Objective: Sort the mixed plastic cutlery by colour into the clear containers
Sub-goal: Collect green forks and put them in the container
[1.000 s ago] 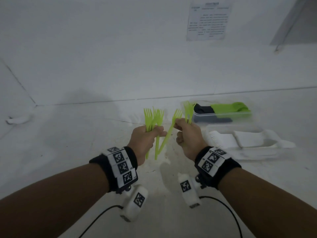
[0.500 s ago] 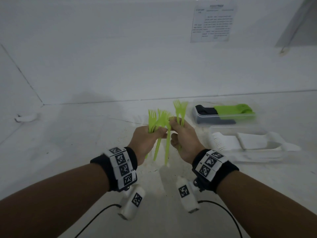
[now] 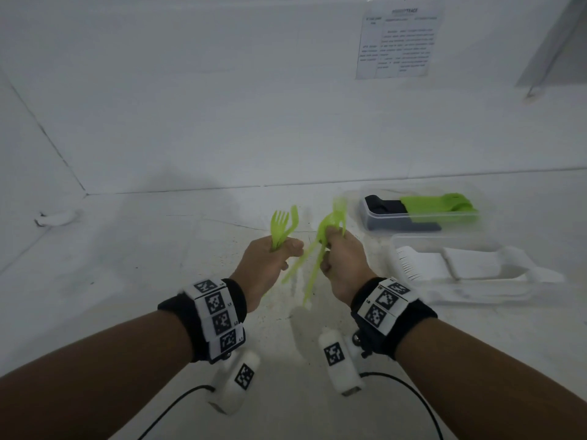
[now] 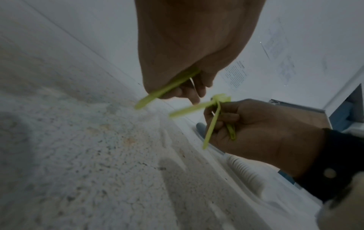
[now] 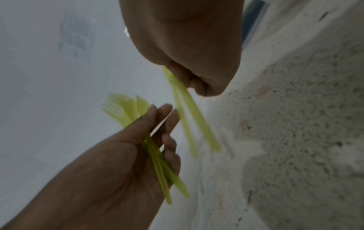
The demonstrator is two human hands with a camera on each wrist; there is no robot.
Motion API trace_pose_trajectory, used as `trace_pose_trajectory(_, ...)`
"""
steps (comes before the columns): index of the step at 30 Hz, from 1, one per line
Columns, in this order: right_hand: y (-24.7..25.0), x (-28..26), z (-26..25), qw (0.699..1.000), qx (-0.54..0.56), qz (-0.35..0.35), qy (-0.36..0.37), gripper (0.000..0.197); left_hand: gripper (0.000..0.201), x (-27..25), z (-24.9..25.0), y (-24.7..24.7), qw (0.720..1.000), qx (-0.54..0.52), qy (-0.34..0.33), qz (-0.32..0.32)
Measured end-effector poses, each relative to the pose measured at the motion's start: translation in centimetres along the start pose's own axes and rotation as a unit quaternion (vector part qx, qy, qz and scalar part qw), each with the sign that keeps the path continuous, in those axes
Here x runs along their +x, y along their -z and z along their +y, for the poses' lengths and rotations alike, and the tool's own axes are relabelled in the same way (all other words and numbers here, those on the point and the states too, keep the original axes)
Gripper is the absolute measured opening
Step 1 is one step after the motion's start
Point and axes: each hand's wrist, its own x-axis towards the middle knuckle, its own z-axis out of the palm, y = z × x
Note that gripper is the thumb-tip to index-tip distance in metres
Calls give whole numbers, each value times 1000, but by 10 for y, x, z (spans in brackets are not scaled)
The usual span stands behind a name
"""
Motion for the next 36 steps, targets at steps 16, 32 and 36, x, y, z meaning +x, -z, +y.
trace_pose_trajectory(16, -12, -12, -3, 996, -44, -67, 48, 23, 15, 9, 0, -7, 1000, -8, -9, 7)
trace_pose_trajectory(32, -40, -10, 7, 997, -24, -67, -3, 21, 24, 5, -16, 24, 984, 180, 3, 9)
trace_pose_trajectory(36, -52, -15, 8, 997, -7, -71, 4, 23, 40, 12, -18, 25, 980, 186, -67, -22)
